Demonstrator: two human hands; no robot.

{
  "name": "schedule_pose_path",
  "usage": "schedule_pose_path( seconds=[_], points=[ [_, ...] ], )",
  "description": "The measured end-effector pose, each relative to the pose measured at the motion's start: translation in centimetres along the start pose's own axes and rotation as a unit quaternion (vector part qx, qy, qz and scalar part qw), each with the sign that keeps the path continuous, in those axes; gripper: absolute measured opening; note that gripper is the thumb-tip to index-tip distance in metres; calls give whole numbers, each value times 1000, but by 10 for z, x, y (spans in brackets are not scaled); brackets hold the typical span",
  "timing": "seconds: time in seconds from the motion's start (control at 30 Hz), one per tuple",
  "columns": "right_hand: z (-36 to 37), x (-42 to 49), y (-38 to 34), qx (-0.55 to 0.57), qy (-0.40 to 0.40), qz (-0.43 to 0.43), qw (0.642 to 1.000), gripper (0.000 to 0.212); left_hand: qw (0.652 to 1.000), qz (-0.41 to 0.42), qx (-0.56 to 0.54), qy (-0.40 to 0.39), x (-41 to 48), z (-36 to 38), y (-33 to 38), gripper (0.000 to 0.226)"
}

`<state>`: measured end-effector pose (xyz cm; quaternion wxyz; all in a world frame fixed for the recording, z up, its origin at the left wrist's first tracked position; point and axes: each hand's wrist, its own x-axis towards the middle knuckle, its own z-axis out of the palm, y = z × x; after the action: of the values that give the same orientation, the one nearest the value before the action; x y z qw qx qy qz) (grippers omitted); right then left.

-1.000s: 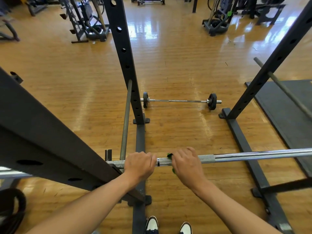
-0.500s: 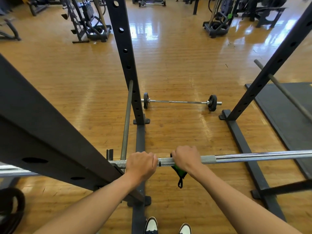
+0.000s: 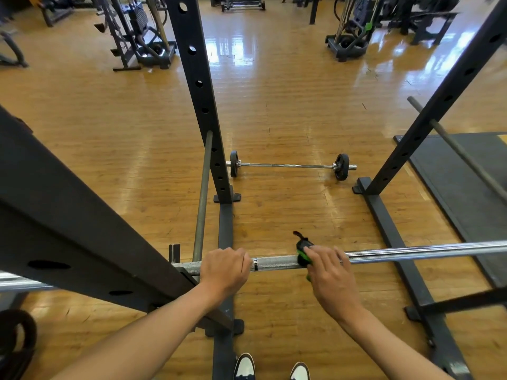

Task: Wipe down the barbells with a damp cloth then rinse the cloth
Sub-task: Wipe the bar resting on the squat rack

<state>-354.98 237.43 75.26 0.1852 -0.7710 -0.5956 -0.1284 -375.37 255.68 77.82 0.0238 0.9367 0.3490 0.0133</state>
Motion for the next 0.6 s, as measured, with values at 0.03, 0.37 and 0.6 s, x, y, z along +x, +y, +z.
schedule_pose_path(
  seconds=[0.03, 0.37, 0.6],
  points=[
    [0, 1, 4, -5, 0, 14, 1000, 32, 1000, -4, -2, 2, 0, 0, 0, 45],
    [13, 44, -74, 18, -30, 74, 997, 24, 999, 1, 16, 31, 1, -3, 1, 40],
    [29, 45, -102, 35, -22, -21, 999, 24, 1000, 13, 5, 21, -1, -4, 1, 43]
  ],
)
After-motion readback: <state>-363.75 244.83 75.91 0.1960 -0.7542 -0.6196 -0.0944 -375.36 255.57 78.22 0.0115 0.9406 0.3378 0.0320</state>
